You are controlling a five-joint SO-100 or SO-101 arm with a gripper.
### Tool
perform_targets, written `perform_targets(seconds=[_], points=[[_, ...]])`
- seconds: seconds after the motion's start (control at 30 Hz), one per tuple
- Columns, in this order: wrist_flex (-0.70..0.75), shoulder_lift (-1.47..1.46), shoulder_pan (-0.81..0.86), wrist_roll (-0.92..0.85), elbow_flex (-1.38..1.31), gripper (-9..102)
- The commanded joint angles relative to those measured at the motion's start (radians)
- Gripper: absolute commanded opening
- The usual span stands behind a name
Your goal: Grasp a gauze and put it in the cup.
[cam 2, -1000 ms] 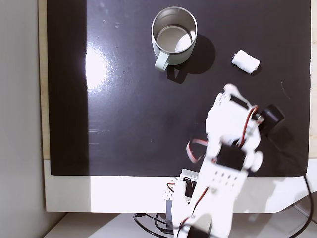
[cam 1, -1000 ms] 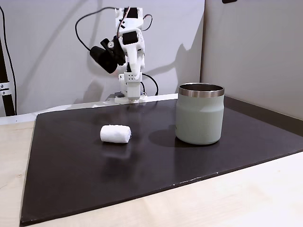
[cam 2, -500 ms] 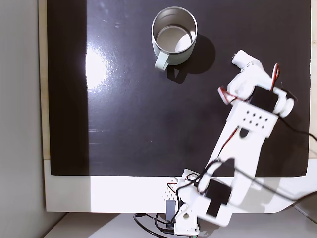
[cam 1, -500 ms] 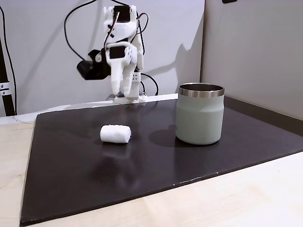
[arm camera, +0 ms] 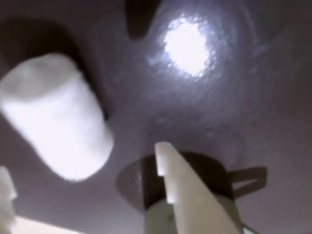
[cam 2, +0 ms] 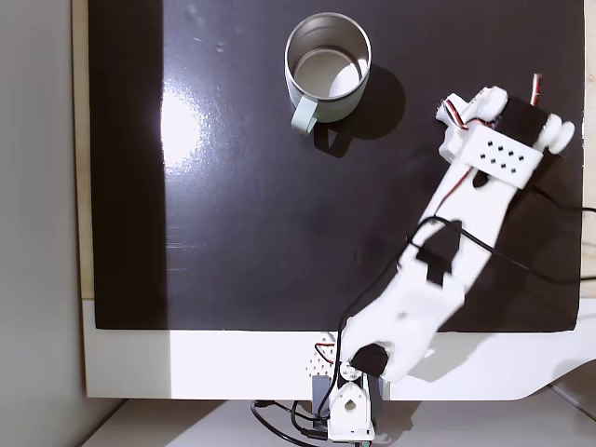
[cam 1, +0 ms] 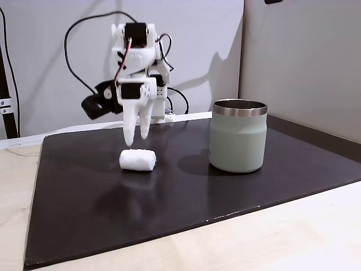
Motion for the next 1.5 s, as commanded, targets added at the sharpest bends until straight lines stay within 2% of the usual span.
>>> perform_targets(seconds=[0.0,0.53,0.9,1.07,1.47], points=[[0.038,-0.048,0.009,-0.015,-0.201,33],[0.04,-0.31,0.031,-0.046,-0.41,30],[0.041,-0.36,0.028,-0.066,-0.477,0],[0.044,-0.281,0.029,-0.066,-0.456,0],[0.044,0.273,-0.044,-0.1,-0.069,0]])
